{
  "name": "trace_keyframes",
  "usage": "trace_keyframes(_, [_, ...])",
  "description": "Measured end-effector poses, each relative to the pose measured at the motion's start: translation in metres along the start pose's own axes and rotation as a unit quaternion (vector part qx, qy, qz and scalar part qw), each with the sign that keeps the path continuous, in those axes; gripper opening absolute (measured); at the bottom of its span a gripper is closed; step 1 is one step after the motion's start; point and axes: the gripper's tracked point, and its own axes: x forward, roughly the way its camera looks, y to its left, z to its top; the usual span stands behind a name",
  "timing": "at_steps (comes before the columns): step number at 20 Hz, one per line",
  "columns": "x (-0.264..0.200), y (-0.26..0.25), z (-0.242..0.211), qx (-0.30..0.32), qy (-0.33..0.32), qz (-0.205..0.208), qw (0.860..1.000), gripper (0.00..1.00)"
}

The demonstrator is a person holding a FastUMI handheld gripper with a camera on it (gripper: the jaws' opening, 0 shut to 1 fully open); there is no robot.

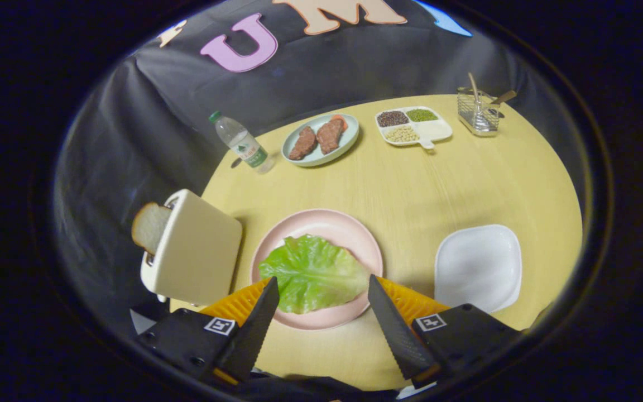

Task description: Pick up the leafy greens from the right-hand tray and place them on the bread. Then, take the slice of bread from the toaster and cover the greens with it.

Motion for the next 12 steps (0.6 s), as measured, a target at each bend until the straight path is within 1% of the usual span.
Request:
trace_keyframes(1, [-0.006,0.01,0.003,0.011,0.006,0.008,1.0,1.0])
trace_keyframes(3, [-0.018,0.025,0.011,0.013,0.02,0.013,1.0,1.0])
trace_keyframes(5, [-0.029,0.043,0.03,-0.004,0.014,0.012,1.0,1.0])
trace_keyframes(9, [-0.048,0.105,0.062,-0.04,0.017,0.04,0.998,1.0])
trace_keyframes(12, [-0.052,0.156,0.079,-0.088,0.023,0.057,0.994,1.0])
